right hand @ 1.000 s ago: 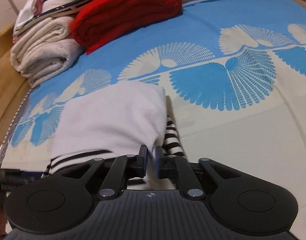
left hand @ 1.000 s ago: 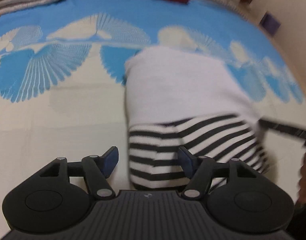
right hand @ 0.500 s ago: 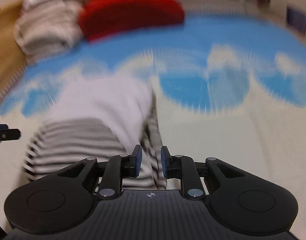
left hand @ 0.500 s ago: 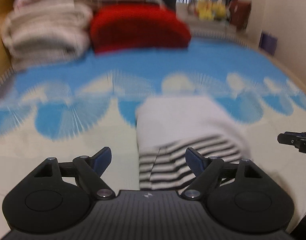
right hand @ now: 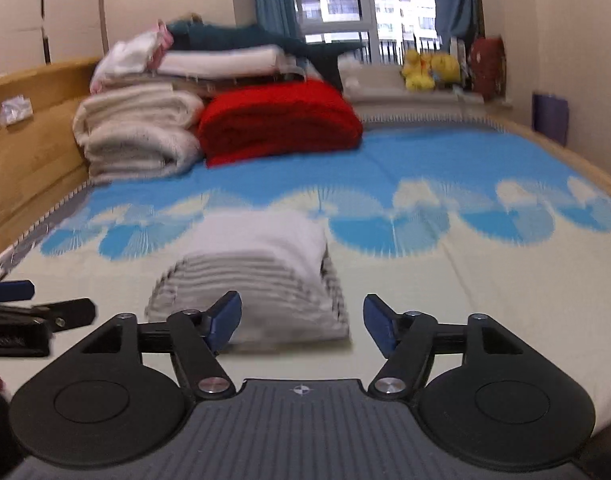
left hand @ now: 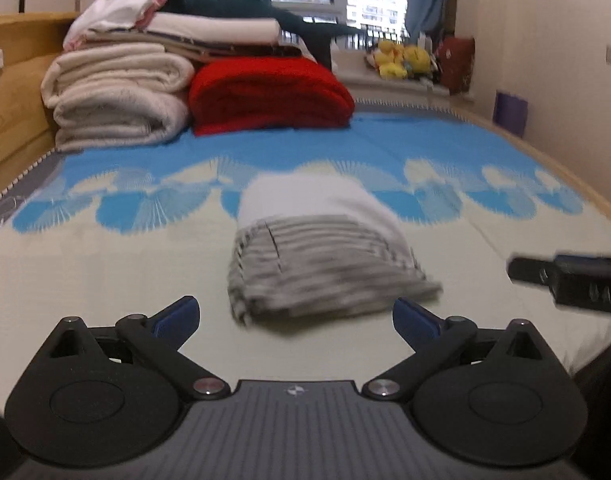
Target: Fold small clothes
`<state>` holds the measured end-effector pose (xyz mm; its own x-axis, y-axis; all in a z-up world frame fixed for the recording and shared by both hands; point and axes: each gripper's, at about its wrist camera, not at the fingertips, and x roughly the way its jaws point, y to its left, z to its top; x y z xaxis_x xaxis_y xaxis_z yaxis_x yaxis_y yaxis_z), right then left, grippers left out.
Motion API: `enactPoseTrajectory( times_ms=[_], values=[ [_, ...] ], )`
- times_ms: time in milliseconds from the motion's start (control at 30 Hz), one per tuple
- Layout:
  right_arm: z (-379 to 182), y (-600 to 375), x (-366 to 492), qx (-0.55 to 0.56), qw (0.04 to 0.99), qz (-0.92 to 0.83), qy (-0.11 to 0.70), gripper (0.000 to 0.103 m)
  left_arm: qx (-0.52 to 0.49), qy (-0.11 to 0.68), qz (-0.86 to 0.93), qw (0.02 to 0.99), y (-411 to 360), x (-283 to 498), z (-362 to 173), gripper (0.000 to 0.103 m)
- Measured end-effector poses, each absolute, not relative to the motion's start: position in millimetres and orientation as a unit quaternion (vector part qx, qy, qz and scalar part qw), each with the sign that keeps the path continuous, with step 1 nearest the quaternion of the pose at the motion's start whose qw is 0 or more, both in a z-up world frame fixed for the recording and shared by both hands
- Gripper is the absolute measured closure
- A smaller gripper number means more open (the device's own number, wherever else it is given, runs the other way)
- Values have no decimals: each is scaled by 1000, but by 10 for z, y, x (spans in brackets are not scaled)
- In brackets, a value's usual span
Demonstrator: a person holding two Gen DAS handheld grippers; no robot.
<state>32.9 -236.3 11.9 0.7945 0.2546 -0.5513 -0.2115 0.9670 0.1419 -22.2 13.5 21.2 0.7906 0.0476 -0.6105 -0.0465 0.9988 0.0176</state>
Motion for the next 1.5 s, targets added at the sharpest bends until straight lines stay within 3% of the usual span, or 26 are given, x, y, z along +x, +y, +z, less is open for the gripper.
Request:
enactPoseTrajectory(
  times_ms=[300,1500],
  values=[
    [-76,-2066,214,-36,940,132,313,33,-39,367,62,927,284,-25,12,0],
    [-149,-1876,344,-35,936,142,319,33,-44,362,53,930,250,51,-21,0]
  ],
)
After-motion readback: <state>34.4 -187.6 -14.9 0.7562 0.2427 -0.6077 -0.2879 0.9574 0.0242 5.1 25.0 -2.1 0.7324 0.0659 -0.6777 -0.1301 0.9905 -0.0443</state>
